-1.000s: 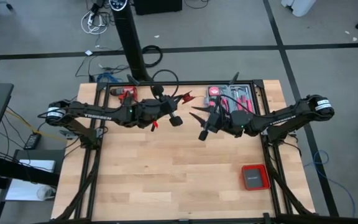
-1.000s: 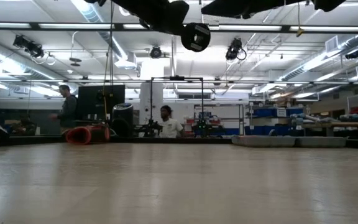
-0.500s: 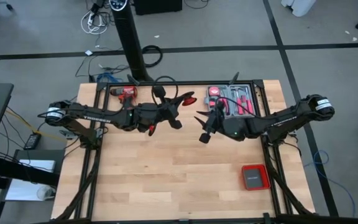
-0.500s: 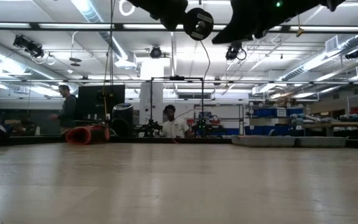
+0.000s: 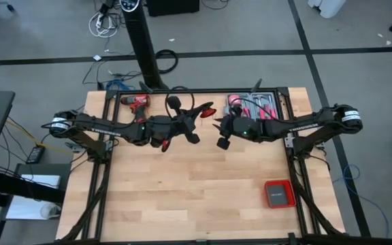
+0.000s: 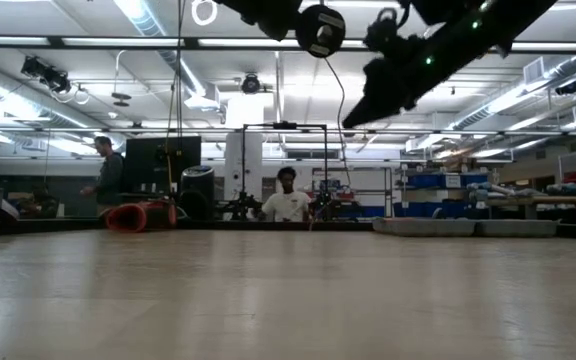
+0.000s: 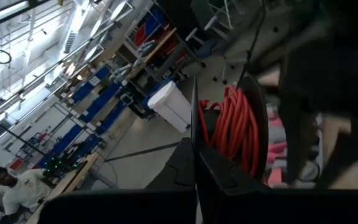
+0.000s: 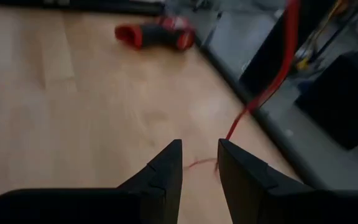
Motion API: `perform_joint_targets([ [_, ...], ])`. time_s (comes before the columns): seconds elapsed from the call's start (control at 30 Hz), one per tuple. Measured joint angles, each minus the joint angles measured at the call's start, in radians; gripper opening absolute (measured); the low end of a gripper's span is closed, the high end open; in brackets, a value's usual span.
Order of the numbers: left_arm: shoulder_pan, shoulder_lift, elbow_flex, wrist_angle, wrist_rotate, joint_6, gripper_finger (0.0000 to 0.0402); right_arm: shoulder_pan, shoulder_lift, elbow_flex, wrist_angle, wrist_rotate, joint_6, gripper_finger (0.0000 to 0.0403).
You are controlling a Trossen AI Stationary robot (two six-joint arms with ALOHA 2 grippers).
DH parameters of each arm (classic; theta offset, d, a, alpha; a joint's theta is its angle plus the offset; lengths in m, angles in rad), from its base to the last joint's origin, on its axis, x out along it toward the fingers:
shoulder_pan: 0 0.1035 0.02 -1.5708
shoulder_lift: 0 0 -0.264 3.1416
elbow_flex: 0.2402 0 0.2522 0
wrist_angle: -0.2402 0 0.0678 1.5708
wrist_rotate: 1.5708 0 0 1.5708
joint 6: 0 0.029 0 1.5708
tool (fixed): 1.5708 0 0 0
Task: Coil cords
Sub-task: Coil the red wire on the black spool
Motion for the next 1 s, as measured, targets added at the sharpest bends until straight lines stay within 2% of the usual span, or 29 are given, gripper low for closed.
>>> perform_joint_targets([
  [0.17,-0.005,0.000,0.000,0.044,-0.004,-0.005,0.0000,-0.042,0.057,-0.034,0.038,-0.018,0.018,0.0099],
  [0.33,-0.005,0.000,0.000,0.062,-0.004,-0.007,0.0000,-0.059,0.089,-0.080,0.173,-0.037,-0.012,0.0098],
  [0.6,-0.005,0.000,0.000,0.060,-0.004,-0.020,0.0000,-0.084,0.088,-0.098,0.225,-0.036,-0.059,0.0094],
  [0.7,-0.005,0.000,0.000,0.059,-0.004,-0.020,0.0000,-0.087,0.088,-0.098,0.232,-0.034,-0.069,0.0076],
  [0.87,-0.005,0.000,0.000,0.057,-0.005,-0.020,0.0000,-0.087,0.088,-0.098,0.221,-0.036,-0.101,0.0010],
  [1.0,-0.005,0.000,0.000,0.053,-0.012,-0.020,0.0000,-0.090,0.083,-0.098,0.199,-0.017,-0.124,0.0006],
])
